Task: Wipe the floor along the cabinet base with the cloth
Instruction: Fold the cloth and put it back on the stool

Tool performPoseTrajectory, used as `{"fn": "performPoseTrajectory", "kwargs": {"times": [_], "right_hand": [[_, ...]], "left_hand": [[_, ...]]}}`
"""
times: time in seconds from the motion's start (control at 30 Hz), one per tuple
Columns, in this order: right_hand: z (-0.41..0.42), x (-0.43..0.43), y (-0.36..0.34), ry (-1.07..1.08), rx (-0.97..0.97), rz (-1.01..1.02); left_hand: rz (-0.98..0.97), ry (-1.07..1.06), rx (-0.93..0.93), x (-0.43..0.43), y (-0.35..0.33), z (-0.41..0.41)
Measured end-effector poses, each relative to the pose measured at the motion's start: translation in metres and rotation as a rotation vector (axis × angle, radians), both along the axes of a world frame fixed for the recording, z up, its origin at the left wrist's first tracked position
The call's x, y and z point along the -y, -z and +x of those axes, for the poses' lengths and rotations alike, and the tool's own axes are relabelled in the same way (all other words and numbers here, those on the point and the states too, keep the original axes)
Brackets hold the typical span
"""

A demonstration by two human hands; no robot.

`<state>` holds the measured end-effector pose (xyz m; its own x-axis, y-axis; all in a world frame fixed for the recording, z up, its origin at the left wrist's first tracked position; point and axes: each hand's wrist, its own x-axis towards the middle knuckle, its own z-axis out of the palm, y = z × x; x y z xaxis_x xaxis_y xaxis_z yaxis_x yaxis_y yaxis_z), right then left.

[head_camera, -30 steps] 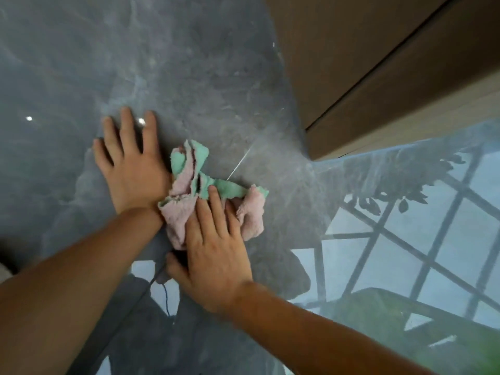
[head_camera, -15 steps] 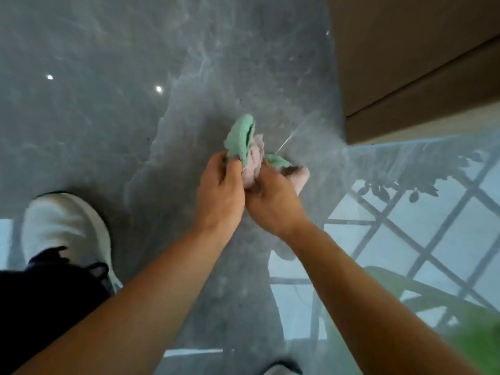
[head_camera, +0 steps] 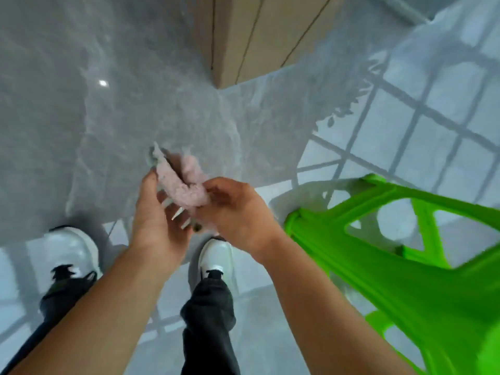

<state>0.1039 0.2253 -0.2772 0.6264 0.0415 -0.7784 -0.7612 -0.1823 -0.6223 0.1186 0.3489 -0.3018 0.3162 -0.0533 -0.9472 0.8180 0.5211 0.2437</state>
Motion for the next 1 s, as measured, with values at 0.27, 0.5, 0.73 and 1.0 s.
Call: {"fn": "performPoseTrajectory", "kwargs": {"times": [0.27, 0.5, 0.73, 1.0], "right_hand": [[-0.109, 0.154, -0.136, 0.667, 0.102, 0.063], [-0.224, 0.217, -0.196, 1.185, 0.133, -0.230], [-0.302, 0.254, -0.197, 1.526, 0.140, -0.389], [-0.309, 0.211, -0.153, 0.515, -0.030, -0.870]], "left_hand": [[-0.316, 0.561, 0.142, 0.177, -0.101, -0.026], [-0.343, 0.928, 0.169, 0.266, -0.181, -0.106], [-0.202, 1.167, 0.275, 0.325, -0.191, -0.184], [0.093, 1.462, 0.474, 0.293, -0.188, -0.196]]}}
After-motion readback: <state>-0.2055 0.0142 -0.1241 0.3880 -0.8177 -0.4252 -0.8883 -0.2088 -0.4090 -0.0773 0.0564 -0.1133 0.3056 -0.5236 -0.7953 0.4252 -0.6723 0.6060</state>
